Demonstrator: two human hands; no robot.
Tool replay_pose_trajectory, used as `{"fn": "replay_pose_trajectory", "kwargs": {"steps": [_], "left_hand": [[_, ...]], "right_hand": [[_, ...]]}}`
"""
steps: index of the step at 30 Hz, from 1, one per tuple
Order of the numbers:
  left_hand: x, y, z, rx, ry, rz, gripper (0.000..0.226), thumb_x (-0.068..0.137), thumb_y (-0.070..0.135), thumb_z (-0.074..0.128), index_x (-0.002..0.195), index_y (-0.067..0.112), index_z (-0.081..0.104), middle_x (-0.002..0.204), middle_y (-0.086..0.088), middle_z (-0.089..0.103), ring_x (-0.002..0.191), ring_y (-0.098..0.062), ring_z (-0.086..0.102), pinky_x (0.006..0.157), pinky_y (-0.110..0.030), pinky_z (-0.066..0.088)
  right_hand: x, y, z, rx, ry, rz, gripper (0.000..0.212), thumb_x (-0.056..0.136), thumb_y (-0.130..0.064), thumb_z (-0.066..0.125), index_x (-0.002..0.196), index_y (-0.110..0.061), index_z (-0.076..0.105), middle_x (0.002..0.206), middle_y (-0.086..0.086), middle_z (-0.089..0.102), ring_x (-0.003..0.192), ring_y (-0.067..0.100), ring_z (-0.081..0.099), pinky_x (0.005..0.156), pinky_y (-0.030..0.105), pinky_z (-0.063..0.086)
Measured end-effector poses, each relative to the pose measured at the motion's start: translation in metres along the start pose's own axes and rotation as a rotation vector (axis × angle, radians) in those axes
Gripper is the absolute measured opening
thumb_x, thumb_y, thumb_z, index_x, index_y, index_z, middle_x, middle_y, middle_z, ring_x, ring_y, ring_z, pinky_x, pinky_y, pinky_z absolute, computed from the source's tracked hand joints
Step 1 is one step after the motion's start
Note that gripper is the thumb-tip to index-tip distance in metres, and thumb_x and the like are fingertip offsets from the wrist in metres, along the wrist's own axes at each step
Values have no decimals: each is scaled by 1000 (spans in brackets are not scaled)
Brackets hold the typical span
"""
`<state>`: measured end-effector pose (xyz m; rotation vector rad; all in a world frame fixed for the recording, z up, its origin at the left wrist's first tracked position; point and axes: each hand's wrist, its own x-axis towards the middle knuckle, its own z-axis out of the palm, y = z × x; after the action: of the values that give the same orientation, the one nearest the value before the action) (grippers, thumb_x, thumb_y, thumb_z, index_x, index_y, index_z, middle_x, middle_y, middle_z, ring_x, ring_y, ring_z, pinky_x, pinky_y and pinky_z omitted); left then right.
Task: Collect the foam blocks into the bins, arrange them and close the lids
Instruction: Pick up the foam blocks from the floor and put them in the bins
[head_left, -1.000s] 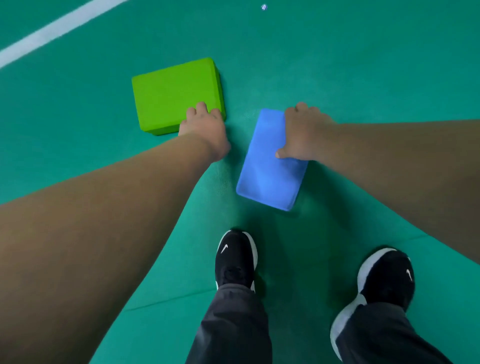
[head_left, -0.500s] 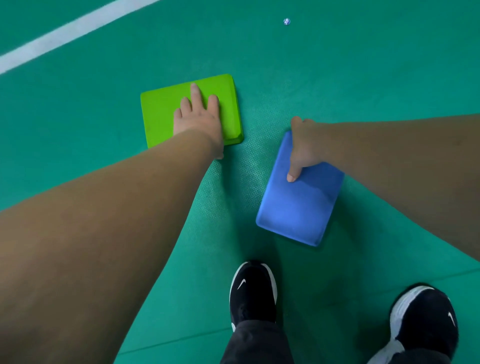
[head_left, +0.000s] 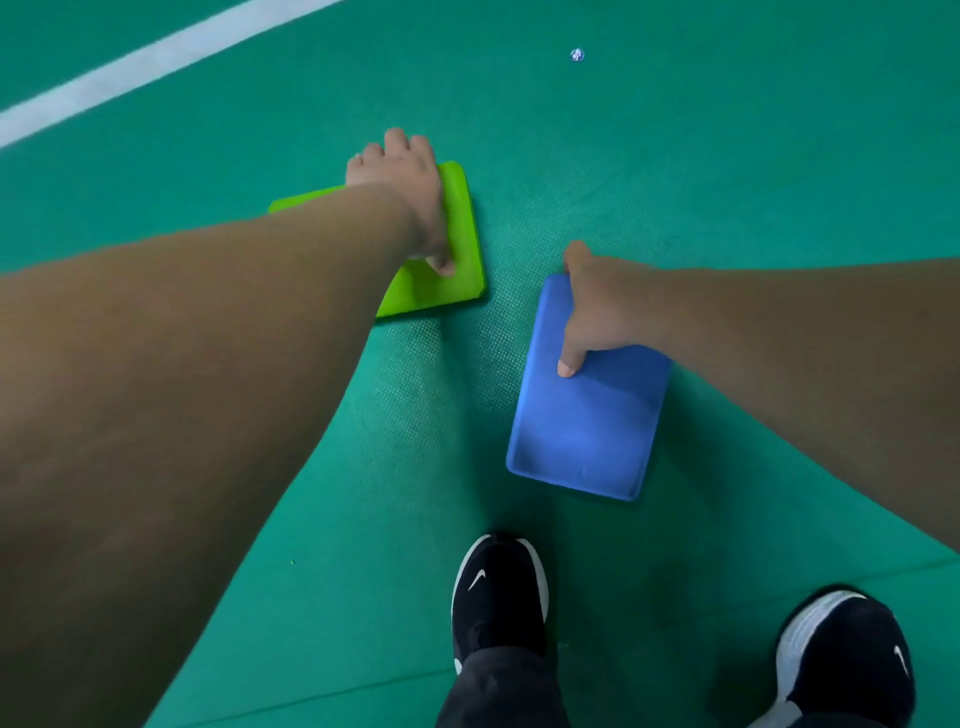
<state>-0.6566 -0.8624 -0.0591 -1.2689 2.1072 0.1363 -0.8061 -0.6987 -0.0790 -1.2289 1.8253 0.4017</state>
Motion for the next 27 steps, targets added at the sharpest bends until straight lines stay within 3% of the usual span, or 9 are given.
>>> {"fn": "replay_pose_trajectory", "kwargs": {"steps": [3, 6, 8, 12, 15, 18, 21, 27], "left_hand": [[-16, 1, 4, 1, 36, -31, 148, 35, 86, 85, 147, 12, 24, 138, -20, 46, 129, -43, 48, 103, -54, 43], [-32, -7, 12, -96, 6, -65, 138, 38, 92, 79, 148, 22, 33, 140, -19, 48, 130, -46, 48, 102, -57, 44], [-46, -8, 16, -125, 1, -102, 126, 42, 87, 83, 142, 24, 40, 138, -19, 47, 129, -45, 46, 99, -59, 46], [-82, 14, 17, -145, -63, -165, 125, 46, 68, 96, 140, 11, 36, 139, -20, 37, 128, -46, 46, 97, -57, 50], [-106, 41, 14, -173, -185, -176, 107, 60, 55, 95, 135, 6, 37, 131, -20, 55, 123, -47, 55, 97, -53, 54], [-135, 74, -6, -114, -241, -114, 94, 67, 49, 89, 138, 7, 43, 126, -16, 61, 122, -44, 57, 97, -50, 55], [-164, 109, -47, -32, -204, -27, 88, 68, 51, 86, 139, 10, 52, 130, -15, 49, 121, -41, 55, 90, -47, 52], [-201, 178, -136, 2, -70, 197, 97, 66, 45, 89, 139, 5, 39, 131, -18, 40, 123, -39, 48, 94, -50, 50]], "right_hand": [[-6, 2, 0, -29, 32, -58, 103, 42, -53, 99, 112, -22, 29, 109, -1, 48, 95, 35, 57, 82, 51, 54], [-15, 11, 5, -21, 84, -99, 106, 44, -55, 99, 120, -21, 33, 117, 2, 47, 98, 36, 58, 77, 46, 51], [-23, 19, 10, 21, 120, -101, 106, 45, -54, 99, 122, -21, 34, 120, 4, 47, 97, 37, 59, 76, 46, 51], [-50, 38, 13, 108, 208, -109, 110, 45, -57, 98, 129, -21, 36, 130, 4, 50, 110, 34, 56, 93, 51, 50], [-76, 54, 12, 74, 216, -71, 124, 49, -63, 94, 146, -15, 33, 143, 7, 43, 129, 35, 49, 102, 49, 47], [-109, 74, 4, 10, 242, -14, 105, 53, -67, 91, 131, -12, 47, 131, 11, 44, 121, 35, 48, 99, 44, 47], [-144, 106, -12, -35, 299, 48, 101, 56, -64, 90, 132, -18, 44, 133, 14, 44, 121, 37, 47, 98, 44, 45], [-214, 182, -58, -42, 389, 187, 87, 60, -63, 85, 122, -19, 43, 121, 13, 60, 116, 38, 50, 90, 43, 43]]}}
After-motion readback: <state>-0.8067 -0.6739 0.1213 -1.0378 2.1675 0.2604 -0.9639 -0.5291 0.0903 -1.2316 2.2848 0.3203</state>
